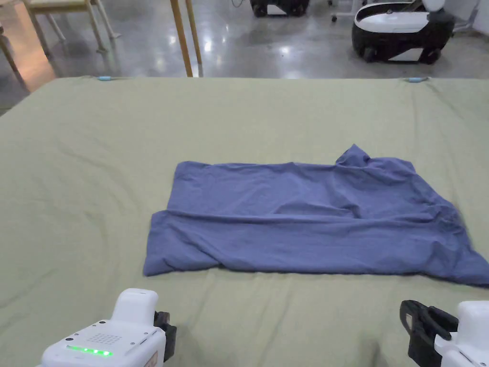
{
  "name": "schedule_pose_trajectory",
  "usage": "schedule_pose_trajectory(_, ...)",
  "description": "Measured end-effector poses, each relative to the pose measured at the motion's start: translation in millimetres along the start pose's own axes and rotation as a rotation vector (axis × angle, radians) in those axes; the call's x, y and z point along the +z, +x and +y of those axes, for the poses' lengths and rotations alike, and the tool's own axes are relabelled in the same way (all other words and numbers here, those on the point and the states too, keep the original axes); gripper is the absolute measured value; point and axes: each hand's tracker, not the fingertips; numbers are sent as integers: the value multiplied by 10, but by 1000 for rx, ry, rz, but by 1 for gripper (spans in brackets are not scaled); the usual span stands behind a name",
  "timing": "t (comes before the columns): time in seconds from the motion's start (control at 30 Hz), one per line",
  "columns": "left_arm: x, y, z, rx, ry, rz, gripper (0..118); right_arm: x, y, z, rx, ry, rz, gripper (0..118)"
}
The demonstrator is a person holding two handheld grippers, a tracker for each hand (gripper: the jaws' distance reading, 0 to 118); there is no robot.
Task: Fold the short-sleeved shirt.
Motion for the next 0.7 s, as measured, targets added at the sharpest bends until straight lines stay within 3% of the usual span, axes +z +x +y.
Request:
schedule_pose_trajectory(0.13, -180, -283, 321, 25, 32, 68, 1, 127, 92, 86, 2, 20, -2, 5)
schedule_pose_trajectory(0.17, -164, -238, 436, 18, 38, 98, 15, 146, 118, 107, 3, 22, -7, 5)
schedule_pose_trajectory(0.23, -353, -369, 628, 26, 28, 127, 98, 183, 206, 156, 3, 27, -37, 5)
schedule_pose_trajectory(0.27, -455, -436, 699, 34, 25, 126, 117, 196, 250, 194, -3, 30, -43, 5)
schedule_pose_trajectory(0.33, -528, -436, 859, 63, 72, 79, 112, 221, 372, 249, -22, 35, -63, 5)
schedule_pose_trajectory(0.47, -825, -373, 1055, 43, -19, 131, 111, 217, 650, 352, -17, 19, -155, 5)
schedule_pose_trajectory(0.5, -920, -371, 1068, 26, -44, 144, 106, 210, 735, 382, -20, 8, -172, 5)
schedule_pose_trajectory(0.53, -996, -359, 1064, 11, -69, 159, 95, 201, 817, 403, -28, 0, -183, 5)
schedule_pose_trajectory(0.6, -1048, -221, 1022, -31, -95, 126, 59, 130, 1032, 445, -49, -20, -215, 5)
schedule_pose_trajectory(0.63, -1031, -162, 1010, -27, -90, 86, 50, 76, 1136, 458, -58, -31, -230, 6)
schedule_pose_trajectory(0.67, -971, -67, 1025, -88, -52, 151, 30, -5, 1255, 477, -64, -44, -253, 16)
schedule_pose_trajectory(0.7, -867, 35, 1037, -134, -46, 136, 8, -108, 1380, 498, -66, -64, -271, 61)
